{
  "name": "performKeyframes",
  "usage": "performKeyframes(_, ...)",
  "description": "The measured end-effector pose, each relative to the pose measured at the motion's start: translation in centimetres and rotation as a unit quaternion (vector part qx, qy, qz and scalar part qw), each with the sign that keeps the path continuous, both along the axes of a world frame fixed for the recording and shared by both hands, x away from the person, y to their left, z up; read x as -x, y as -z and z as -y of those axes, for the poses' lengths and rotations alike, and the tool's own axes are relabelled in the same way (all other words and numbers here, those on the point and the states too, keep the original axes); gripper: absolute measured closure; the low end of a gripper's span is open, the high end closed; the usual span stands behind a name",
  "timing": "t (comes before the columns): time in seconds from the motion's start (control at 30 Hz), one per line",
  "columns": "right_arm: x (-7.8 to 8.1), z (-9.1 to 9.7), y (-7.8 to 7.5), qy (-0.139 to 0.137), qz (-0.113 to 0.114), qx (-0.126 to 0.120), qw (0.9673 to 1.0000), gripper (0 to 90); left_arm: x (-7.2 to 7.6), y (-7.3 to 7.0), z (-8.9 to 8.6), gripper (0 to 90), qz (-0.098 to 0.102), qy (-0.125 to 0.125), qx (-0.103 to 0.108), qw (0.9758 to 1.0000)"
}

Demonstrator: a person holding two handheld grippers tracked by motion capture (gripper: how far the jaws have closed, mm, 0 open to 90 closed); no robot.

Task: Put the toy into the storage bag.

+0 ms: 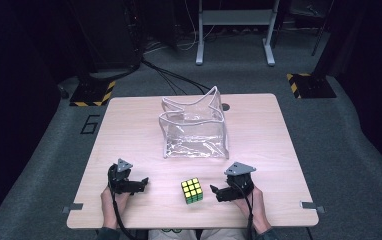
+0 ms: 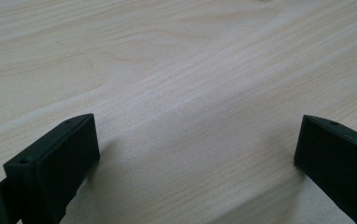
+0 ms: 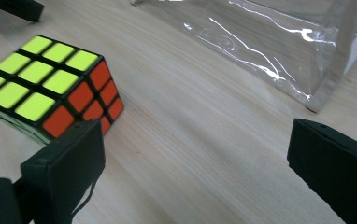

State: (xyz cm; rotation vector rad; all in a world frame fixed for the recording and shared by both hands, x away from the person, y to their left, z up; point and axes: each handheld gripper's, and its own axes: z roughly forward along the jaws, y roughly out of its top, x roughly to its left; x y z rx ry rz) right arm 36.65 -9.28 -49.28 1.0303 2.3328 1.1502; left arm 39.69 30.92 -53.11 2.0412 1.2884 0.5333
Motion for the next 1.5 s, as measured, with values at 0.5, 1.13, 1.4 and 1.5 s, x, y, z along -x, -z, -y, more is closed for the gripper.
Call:
performKeyframes(0.5, 0.9, -3.7, -1.2, -0.054, -0.005, 0.002, 0.9985, 3.9, 0.0, 0.0, -0.1, 0.0, -0.002, 0.002, -0.003, 1.0)
performKeyframes(1.13, 1.3, -7.5, -0.6, -0.07, -0.026, 0.022, 0.9969, 4.5, 0.0, 0.0, -0.1, 0.0, -0.002, 0.001, -0.004, 1.0)
performKeyframes(1.4, 1.4, -8.6, -0.3, -0.086, -0.027, 0.018, 0.9958, 5.0, 0.0, 0.0, -0.1, 0.0, -0.002, 0.001, -0.003, 1.0)
performKeyframes(1.5, 1.2, -8.7, -0.2, -0.084, -0.031, 0.019, 0.9958, 5.1, 0.0, 0.0, -0.1, 0.0, -0.002, 0.001, -0.003, 1.0)
